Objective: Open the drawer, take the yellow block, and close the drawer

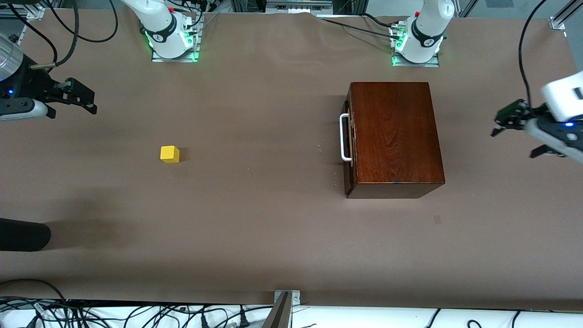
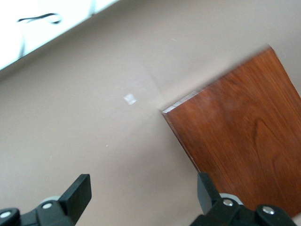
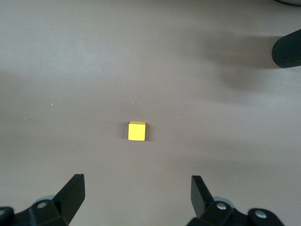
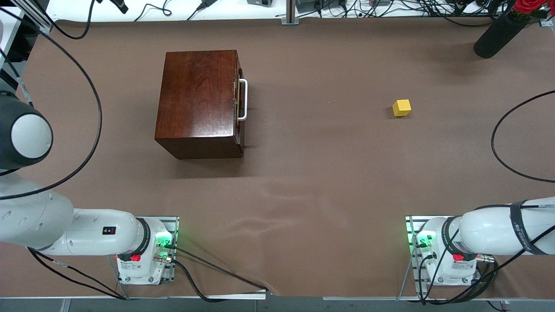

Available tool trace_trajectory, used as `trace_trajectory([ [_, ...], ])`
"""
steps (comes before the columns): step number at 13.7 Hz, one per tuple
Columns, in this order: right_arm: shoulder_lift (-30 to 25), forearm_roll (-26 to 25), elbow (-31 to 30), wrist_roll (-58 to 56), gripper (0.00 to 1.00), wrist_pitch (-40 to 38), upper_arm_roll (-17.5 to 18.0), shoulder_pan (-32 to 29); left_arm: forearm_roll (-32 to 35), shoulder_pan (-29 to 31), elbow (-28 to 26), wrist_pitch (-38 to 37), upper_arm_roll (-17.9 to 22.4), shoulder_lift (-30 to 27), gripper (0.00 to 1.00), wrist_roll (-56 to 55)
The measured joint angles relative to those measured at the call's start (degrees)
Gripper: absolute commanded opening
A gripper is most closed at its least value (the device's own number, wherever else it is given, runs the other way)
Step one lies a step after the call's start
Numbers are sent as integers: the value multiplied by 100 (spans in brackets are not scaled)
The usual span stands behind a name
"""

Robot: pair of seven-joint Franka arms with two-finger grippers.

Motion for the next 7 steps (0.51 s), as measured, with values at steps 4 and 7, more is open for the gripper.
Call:
trace_trajectory([
  [4,-3,1,16,6,100,-20,17,0,4,-102,-686,-17,-58,-707,100,-2104],
  [7,-3,1,28,8,100,-31,18,0,23,-108,-870,-423,-78,-862,100,-2391],
])
